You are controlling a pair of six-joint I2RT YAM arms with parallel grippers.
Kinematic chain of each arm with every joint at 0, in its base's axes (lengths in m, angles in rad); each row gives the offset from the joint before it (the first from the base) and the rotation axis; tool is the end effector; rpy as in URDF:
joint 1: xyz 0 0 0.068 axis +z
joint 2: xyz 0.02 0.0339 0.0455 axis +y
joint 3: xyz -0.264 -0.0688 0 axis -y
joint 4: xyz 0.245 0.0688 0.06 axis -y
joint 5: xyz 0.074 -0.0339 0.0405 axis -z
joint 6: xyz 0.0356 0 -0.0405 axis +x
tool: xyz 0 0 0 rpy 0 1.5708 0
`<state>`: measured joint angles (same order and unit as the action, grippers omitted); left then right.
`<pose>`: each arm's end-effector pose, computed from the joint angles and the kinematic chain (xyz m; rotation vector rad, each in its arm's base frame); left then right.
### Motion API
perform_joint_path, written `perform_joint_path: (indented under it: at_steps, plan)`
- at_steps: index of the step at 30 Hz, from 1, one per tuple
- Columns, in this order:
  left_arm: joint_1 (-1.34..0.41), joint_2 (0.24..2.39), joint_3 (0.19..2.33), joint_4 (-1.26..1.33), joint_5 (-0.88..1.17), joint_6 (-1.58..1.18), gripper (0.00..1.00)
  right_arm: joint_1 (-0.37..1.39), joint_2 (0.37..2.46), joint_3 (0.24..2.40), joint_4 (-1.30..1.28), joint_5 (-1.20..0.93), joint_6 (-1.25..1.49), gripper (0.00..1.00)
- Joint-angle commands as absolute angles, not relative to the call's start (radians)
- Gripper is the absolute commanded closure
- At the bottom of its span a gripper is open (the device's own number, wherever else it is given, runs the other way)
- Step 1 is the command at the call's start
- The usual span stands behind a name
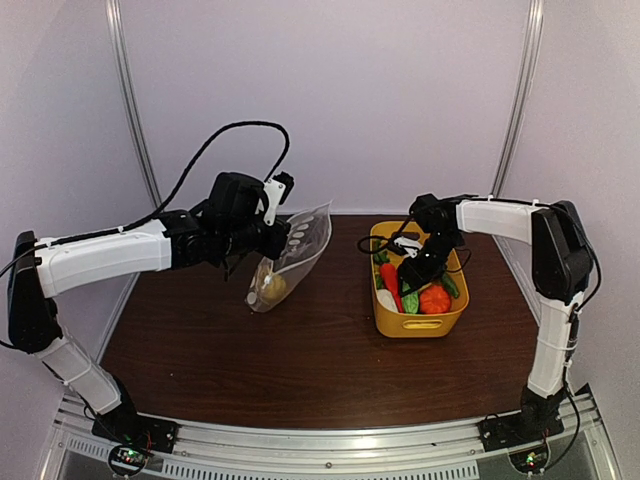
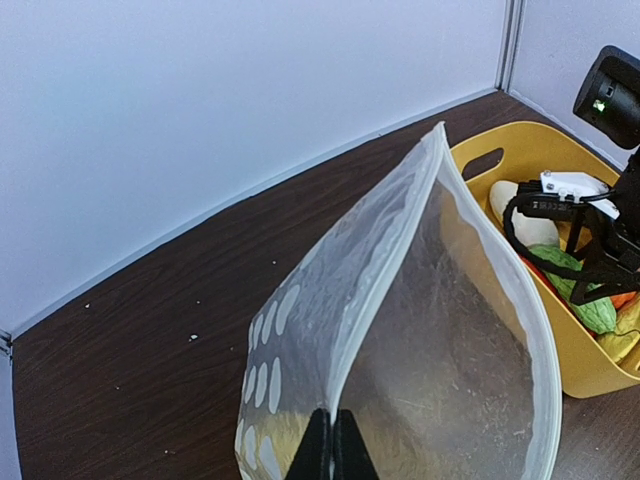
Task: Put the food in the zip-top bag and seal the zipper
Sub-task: Pick up the fake vegetable from the bin.
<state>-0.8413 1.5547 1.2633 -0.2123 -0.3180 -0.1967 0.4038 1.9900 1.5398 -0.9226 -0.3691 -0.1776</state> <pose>0.2496 -0.2625 0.3125 0.4658 2.0086 -0.3156 0.3584 0.1671 0.1969 -0.8927 2.7943 0.5769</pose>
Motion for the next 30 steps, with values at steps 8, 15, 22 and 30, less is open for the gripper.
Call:
perform_joint_path:
  at_steps: [8,15,22,30]
  plan:
    - [-0.842,1.554,1.272,-0.212,-0.327,-0.198,1.00,0.410,2.011,1.561,-0.910,-0.383,-0.155,0.53]
    - [-0.842,1.553,1.271,-0.213,-0.333,-0.195,1.00,0.408,1.932,1.566,-0.910,-0.346,-0.159,0.64]
    - [-0.841,1.561,1.272,-0.212,-0.333,-0.194,1.00,0.401,1.843,1.596,-0.915,-0.311,-0.173,0.68]
    - [-0.842,1.566,1.272,-0.213,-0.327,-0.194,1.00,0.394,1.755,1.604,-0.916,-0.329,-0.207,0.74]
